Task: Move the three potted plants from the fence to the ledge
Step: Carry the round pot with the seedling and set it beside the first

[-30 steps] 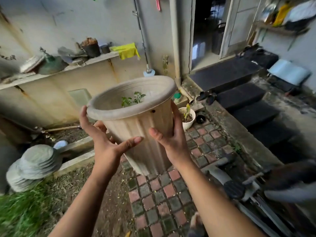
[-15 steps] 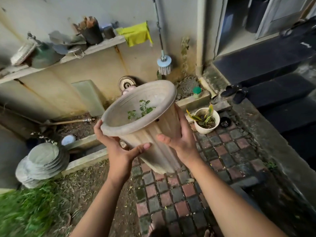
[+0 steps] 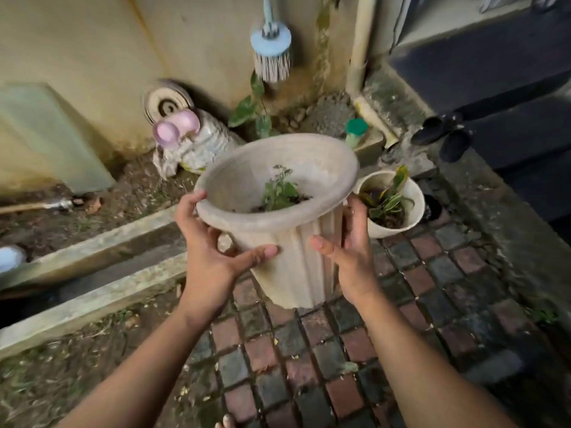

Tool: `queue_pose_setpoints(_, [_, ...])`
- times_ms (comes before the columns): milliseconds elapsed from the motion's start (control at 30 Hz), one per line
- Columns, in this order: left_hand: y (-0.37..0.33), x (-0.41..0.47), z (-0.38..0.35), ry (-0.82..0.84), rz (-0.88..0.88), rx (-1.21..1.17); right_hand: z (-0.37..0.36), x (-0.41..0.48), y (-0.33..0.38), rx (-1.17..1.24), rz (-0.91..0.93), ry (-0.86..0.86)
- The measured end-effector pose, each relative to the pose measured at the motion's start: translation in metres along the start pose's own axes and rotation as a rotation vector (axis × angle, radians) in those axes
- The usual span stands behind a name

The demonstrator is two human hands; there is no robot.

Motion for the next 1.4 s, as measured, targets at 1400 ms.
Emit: queue_pose_setpoints(1400, [0.460,0.056,-0.107,0.327,-0.115,0.071,0.162,0.179,-0.421,-0.256,0.104,0.009])
Point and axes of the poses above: each hand's wrist, its own x-axis towards the middle knuckle, its own z-axis out of the back of the hand, y = z × x, the point moved 9 cm from there along x, towards the middle knuckle, and after that the axes turned 15 degrees about -y, right-handed, at the moved point
